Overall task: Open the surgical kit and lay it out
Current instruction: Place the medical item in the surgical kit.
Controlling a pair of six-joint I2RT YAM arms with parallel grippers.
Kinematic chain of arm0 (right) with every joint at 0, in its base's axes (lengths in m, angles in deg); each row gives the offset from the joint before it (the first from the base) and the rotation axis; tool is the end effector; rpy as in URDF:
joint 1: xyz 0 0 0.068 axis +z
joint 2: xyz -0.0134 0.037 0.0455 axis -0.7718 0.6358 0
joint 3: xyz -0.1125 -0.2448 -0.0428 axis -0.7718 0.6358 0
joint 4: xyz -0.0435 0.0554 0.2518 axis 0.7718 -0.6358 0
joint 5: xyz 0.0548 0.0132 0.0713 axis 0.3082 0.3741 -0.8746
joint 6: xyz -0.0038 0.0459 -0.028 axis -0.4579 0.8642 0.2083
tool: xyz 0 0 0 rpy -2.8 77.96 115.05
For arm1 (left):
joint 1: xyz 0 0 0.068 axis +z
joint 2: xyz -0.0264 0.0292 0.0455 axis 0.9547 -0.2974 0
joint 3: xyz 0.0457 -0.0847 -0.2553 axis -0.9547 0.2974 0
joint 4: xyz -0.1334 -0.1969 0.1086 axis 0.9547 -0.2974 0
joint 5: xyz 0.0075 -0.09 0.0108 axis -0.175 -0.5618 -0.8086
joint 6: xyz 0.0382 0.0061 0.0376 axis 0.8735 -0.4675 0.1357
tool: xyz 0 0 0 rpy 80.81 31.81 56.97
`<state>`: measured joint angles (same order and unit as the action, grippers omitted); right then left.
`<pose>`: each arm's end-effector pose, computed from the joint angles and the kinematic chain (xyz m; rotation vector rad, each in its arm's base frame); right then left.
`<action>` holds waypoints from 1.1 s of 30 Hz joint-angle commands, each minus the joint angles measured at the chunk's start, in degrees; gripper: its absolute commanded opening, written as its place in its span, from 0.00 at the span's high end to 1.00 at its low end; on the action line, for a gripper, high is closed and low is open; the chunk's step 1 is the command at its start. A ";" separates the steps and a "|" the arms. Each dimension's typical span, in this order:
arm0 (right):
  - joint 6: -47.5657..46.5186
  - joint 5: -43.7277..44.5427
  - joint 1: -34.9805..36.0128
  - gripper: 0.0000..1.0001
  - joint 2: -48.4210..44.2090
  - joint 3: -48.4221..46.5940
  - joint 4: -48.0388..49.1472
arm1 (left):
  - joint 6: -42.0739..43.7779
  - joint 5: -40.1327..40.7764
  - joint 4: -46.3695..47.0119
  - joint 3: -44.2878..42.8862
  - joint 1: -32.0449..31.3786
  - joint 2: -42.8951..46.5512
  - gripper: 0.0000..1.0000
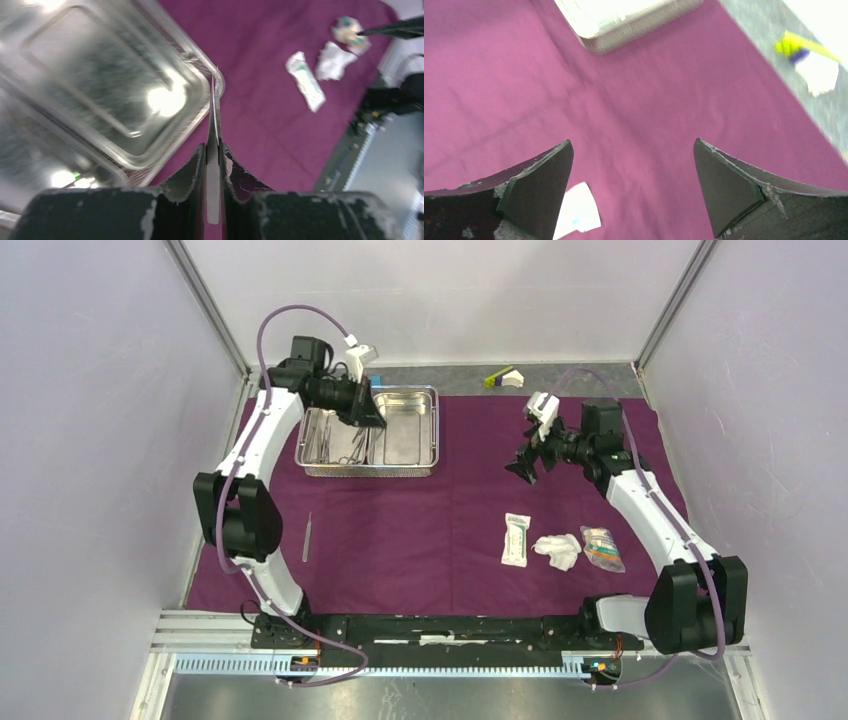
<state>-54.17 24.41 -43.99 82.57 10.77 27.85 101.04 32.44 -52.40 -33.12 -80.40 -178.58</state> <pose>0.2714 0.0541 0.2764 -0.9731 1.8465 0.5422 0.3819 -0.0768 0.3296 0.7455 2.2292 -0.9022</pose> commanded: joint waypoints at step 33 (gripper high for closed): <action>57.82 -31.40 15.16 0.34 9.05 11.85 68.25 | 13.37 -6.52 3.74 19.72 -23.06 16.04 0.97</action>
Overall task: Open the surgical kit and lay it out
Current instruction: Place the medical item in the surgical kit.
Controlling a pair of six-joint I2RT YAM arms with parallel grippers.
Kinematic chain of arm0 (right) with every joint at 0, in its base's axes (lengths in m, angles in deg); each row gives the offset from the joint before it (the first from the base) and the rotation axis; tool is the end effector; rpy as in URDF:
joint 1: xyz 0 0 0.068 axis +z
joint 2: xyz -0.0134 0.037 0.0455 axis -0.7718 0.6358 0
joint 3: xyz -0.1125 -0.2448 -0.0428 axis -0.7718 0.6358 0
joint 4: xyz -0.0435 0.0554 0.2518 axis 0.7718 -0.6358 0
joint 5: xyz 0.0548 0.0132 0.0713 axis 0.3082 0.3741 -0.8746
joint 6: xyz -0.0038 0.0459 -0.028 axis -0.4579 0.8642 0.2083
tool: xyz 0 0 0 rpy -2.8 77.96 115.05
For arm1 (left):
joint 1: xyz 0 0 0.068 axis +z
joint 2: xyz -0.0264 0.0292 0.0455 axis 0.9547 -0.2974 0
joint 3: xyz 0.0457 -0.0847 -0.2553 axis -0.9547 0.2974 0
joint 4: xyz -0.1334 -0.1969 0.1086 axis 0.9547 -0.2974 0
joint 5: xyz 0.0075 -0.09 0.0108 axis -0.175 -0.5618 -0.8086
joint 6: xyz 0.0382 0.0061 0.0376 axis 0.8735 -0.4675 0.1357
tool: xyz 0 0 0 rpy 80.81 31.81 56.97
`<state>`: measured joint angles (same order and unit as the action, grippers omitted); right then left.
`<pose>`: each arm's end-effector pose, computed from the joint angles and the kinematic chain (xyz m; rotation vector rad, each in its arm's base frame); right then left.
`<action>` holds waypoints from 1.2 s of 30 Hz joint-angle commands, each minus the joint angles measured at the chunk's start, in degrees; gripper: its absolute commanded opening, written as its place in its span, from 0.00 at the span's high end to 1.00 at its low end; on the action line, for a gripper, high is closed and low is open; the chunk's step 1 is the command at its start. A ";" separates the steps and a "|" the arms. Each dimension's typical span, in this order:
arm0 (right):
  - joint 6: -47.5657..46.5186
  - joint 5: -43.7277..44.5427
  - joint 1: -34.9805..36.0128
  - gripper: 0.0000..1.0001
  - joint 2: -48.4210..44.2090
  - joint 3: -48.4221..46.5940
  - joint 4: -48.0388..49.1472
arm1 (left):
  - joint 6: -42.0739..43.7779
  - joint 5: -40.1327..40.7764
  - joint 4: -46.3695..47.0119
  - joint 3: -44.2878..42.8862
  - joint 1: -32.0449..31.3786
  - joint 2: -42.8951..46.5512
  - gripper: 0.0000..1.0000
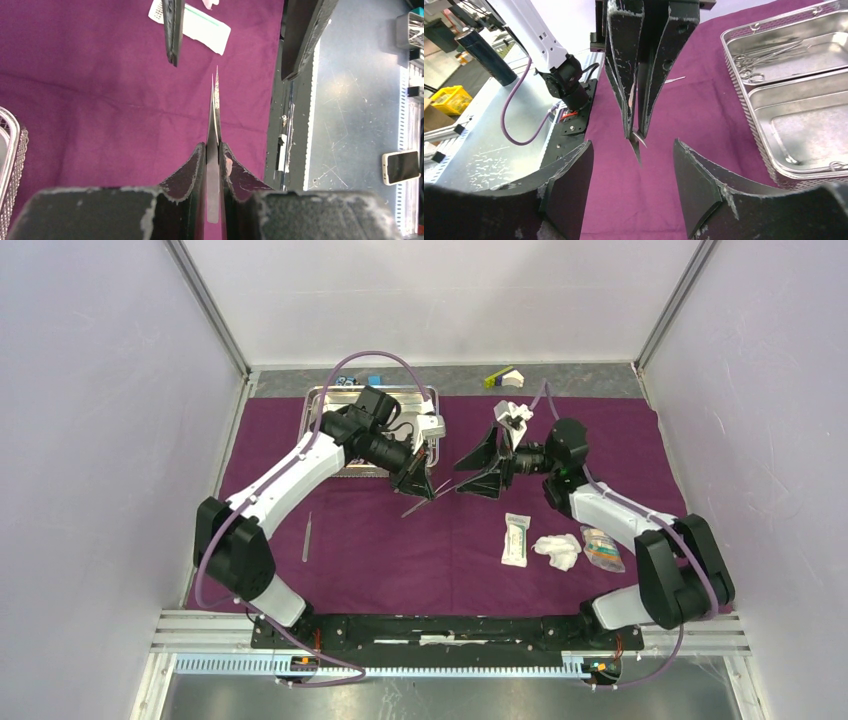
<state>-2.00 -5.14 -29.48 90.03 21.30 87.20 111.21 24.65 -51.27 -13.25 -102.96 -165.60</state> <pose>0.2610 0.1361 0.2757 -1.0230 1.4245 1.4815 0.2641 -0.1867 0.3041 1.3879 1.9932 -1.2067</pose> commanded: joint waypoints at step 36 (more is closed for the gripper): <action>17.85 -2.87 2.01 0.72 13.90 0.84 22.40 | 3.58 6.35 4.64 2.05 -1.74 4.05 0.98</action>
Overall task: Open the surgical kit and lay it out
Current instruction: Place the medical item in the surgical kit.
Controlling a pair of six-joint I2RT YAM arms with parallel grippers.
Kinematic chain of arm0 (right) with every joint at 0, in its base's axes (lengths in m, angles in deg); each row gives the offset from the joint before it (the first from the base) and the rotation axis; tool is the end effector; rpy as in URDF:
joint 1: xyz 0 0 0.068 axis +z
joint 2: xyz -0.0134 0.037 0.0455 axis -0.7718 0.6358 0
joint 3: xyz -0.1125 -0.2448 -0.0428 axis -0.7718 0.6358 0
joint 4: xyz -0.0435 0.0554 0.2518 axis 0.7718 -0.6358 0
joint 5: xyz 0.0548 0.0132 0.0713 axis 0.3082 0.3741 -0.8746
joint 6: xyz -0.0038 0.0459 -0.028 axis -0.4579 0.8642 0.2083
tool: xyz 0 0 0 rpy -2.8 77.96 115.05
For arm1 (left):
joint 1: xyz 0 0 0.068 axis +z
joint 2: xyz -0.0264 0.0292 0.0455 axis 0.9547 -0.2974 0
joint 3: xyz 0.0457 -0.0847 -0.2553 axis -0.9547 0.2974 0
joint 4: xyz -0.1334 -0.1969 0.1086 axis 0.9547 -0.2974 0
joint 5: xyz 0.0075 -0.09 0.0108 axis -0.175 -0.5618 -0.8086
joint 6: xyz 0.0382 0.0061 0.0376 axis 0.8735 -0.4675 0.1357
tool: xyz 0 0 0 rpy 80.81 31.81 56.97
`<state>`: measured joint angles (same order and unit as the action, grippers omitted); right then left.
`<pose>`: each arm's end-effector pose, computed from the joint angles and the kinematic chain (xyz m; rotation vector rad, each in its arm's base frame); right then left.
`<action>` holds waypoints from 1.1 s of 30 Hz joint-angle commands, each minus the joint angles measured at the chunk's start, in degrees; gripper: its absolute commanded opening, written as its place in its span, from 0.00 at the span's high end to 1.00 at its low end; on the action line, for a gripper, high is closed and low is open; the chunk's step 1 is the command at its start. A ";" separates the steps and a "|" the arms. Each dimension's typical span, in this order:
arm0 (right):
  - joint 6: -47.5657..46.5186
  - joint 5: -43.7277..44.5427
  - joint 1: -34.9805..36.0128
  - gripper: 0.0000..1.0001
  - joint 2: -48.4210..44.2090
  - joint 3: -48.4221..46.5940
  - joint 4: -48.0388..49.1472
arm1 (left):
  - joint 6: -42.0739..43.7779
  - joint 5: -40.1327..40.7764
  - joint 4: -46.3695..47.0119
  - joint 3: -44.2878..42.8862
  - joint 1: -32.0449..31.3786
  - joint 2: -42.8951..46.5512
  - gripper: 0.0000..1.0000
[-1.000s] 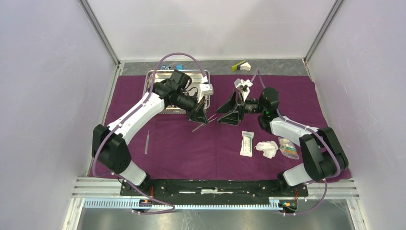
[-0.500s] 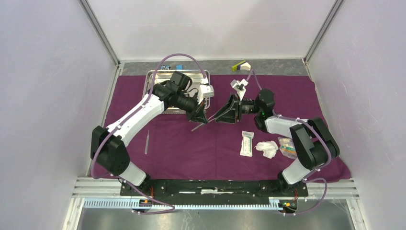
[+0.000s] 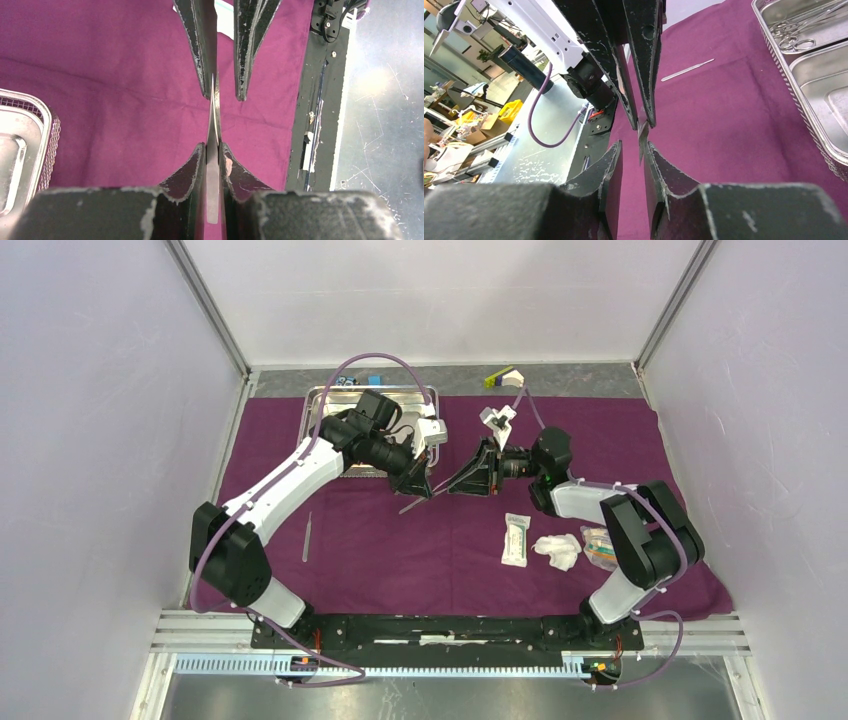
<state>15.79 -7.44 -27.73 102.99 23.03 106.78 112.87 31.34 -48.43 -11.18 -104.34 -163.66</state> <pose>0.2777 0.1533 0.2311 -0.9385 1.5459 1.7093 0.2582 -0.1889 0.3032 1.4274 1.9722 -1.0427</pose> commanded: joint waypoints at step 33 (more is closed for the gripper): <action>-7.40 15.27 -0.37 1.00 -3.91 -2.83 -23.04 | 0.28 17.29 10.04 0.65 -1.99 2.04 0.40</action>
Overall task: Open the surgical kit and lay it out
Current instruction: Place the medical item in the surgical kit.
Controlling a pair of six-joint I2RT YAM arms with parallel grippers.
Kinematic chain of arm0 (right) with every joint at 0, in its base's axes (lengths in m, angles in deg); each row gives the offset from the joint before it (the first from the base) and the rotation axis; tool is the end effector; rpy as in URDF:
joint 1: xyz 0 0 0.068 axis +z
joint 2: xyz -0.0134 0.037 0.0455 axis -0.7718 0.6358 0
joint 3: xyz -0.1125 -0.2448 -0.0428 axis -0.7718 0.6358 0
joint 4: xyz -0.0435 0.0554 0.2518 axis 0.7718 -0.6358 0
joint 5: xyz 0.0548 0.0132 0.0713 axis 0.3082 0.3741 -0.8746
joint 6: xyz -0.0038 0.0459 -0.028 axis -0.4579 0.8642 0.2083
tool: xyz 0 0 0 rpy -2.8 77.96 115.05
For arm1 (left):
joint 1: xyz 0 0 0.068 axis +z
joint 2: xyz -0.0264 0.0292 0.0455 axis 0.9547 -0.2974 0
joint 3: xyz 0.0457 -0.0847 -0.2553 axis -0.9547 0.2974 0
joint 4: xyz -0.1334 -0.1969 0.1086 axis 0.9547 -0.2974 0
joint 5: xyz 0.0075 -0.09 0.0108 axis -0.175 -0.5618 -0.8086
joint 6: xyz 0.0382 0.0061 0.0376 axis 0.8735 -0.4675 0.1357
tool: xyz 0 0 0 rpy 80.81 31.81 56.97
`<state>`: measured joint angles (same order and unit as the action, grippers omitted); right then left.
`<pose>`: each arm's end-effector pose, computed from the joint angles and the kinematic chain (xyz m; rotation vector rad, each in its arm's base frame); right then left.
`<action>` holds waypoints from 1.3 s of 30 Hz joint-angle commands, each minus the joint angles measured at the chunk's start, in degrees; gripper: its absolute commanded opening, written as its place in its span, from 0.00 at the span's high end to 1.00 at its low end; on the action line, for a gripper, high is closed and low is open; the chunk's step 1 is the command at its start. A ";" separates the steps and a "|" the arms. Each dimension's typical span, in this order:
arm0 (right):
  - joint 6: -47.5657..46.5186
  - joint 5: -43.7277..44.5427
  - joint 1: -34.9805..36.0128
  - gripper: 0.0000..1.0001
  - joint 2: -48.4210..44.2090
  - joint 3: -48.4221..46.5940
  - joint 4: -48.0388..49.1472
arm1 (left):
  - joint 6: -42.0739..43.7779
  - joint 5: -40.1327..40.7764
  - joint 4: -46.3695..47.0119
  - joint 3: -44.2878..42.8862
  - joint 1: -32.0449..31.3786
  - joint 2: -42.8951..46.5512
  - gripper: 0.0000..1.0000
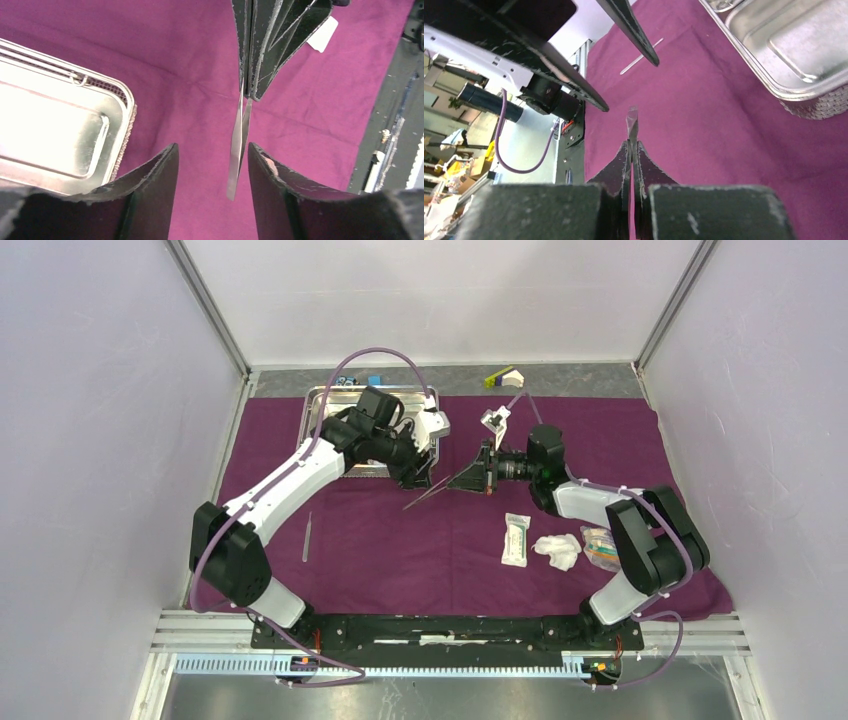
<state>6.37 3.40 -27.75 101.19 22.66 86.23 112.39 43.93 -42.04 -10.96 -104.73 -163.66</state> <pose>0.2825 0.1523 0.2109 -0.7254 1.7835 1.5819 0.2700 -0.1917 0.3048 1.3710 1.9754 -0.7494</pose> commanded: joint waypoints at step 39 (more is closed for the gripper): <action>11.04 7.36 -2.63 1.00 -0.41 -0.89 -2.19 | 1.90 20.07 9.42 1.39 -9.88 -3.05 0.53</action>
<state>16.86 10.66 -30.03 100.47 21.54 81.10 114.18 63.56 -33.45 -7.09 -114.04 -166.59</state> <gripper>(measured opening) 0.012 0.494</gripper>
